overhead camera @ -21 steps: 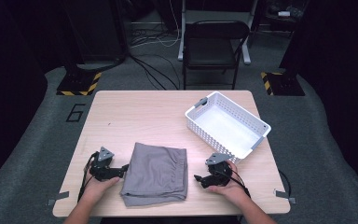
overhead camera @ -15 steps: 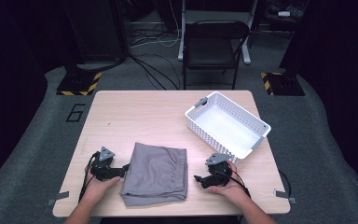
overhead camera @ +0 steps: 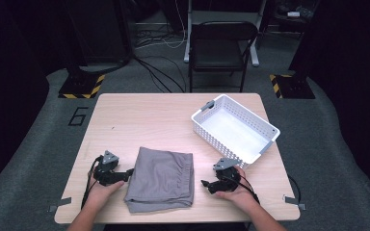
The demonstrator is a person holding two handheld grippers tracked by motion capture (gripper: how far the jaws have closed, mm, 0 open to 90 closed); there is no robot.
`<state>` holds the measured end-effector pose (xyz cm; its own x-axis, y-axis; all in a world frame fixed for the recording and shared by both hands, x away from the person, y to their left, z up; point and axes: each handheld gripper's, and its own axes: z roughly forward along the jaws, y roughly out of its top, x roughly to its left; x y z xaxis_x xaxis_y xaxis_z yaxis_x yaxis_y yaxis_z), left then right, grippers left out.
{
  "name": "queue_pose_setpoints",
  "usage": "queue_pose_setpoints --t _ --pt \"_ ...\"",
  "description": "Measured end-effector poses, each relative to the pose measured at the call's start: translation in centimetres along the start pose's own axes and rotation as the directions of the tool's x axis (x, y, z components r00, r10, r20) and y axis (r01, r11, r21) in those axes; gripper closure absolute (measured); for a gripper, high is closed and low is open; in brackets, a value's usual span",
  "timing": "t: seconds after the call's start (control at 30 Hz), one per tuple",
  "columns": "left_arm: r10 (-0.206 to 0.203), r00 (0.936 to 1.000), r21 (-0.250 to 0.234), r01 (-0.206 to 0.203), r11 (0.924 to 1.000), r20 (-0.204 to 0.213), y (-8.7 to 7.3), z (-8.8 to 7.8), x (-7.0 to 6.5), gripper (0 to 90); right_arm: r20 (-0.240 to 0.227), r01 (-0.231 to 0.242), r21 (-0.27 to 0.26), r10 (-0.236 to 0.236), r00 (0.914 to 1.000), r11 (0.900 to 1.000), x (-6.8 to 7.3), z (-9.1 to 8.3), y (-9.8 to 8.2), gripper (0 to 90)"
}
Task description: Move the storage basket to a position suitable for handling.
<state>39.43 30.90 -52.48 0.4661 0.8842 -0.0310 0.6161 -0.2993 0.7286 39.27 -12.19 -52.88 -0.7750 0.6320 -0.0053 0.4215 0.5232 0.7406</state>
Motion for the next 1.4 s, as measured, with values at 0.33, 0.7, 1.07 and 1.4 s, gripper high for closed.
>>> queue_pose_setpoints --t 0.33,0.7,1.07,1.4 --pt "-0.033 0.9982 0.027 0.031 0.9991 0.051 0.6 -0.5 -0.8 33.5 0.02 -0.066 0.046 0.065 0.9977 0.997 -0.2 -0.9 0.4 43.8" --pt "-0.007 0.9976 0.014 0.007 0.9999 0.069 1.0 -1.2 -1.7 34.5 0.067 -0.008 0.016 0.007 0.9977 1.0 0.4 -3.6 3.2 48.9" --pt "-0.019 0.9974 0.021 0.017 0.9996 0.069 0.9 -1.0 -1.6 34.7 0.142 -0.016 -0.015 0.018 0.9897 1.0 -2.7 -6.8 6.8 49.0" --pt "-0.007 0.9966 0.044 0.003 0.999 0.082 0.9 -1.0 -1.4 34.9 0.184 -0.118 0.028 0.111 0.9765 0.993 -6.1 -5.3 7.1 49.6"
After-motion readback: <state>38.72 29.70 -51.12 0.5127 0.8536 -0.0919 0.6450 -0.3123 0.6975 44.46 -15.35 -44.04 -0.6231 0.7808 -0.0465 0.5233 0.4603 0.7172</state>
